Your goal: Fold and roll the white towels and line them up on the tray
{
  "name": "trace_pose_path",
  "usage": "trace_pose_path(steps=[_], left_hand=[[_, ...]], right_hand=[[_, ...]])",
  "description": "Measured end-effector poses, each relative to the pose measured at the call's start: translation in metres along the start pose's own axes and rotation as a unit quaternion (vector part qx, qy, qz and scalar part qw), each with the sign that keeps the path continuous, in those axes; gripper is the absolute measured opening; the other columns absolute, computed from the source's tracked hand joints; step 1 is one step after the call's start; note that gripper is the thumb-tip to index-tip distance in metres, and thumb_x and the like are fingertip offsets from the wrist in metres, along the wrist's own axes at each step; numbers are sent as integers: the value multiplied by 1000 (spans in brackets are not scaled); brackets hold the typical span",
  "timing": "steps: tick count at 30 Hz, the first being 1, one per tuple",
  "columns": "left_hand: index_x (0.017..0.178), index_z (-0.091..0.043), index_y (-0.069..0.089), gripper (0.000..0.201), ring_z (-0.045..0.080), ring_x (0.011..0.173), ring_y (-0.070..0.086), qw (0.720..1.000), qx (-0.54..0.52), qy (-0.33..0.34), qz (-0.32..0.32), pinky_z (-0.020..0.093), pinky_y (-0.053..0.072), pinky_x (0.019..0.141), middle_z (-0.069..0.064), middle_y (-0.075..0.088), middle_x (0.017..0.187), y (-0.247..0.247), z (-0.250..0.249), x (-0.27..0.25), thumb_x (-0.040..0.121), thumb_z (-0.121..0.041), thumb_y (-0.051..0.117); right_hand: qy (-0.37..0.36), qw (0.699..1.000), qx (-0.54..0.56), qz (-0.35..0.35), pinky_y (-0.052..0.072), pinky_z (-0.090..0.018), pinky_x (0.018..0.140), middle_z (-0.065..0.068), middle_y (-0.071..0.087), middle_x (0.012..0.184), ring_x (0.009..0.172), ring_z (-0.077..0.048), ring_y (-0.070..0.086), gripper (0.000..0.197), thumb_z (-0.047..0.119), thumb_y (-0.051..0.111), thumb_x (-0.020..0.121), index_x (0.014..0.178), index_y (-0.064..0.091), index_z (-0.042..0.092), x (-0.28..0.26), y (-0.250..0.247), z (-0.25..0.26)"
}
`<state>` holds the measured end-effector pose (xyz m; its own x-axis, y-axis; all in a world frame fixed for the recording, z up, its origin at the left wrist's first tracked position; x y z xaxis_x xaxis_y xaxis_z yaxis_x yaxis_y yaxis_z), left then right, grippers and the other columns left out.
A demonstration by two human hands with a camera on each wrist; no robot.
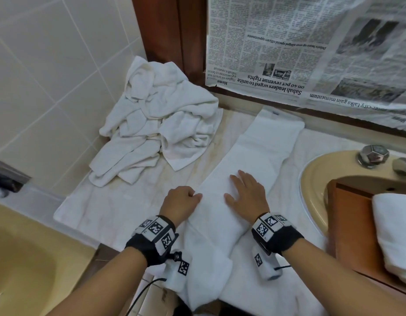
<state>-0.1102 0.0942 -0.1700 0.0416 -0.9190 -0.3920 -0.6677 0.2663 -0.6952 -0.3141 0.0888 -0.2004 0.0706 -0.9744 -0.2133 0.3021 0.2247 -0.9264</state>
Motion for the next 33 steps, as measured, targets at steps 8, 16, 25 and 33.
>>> trace_pose_path(steps=[8, 16, 25, 33], left_hand=[[104, -15, 63, 31, 26, 101, 60, 989, 121, -76, 26, 28, 46, 80, 5, 64, 111, 2, 19, 18, 90, -41, 54], [107, -17, 63, 32, 24, 110, 59, 995, 86, 22, 37, 31, 45, 89, 1, 63, 110, 10, -38, 52, 92, -44, 57], [103, -15, 60, 23, 23, 95, 58, 991, 129, -37, -2, 29, 44, 79, 3, 60, 105, 15, -38, 77, 94, -32, 49], [116, -13, 57, 36, 24, 109, 57, 989, 144, 9, 19, 30, 45, 85, 4, 62, 116, 21, -57, 102, 91, -38, 54]], right_hand=[[0, 996, -38, 75, 8, -45, 118, 4, -9, 162, 149, -19, -7, 70, 53, 39, 95, 153, 10, 30, 1, 8, -11], [-27, 996, -29, 76, 21, -40, 115, 5, 4, 162, 147, -18, 7, 71, 51, 50, 90, 150, 21, 28, -3, -4, -12], [-4, 999, -34, 37, 20, -40, 112, 1, 14, 159, 144, -20, 12, 61, 49, 47, 92, 145, 31, 24, 27, -19, -16], [-2, 999, -12, 32, 25, -39, 112, 2, 13, 159, 143, -21, 15, 61, 48, 48, 92, 146, 30, 26, 28, -13, -23]])
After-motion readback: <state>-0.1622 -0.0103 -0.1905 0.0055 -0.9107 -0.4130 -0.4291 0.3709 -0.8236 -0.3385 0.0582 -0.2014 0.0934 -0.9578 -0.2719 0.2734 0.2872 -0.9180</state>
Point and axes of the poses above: each hand's wrist, its own x-axis towards the middle knuckle, its own y-axis out of the palm, z = x × y, the point moved 1 cm from there along x, towards the middle knuckle
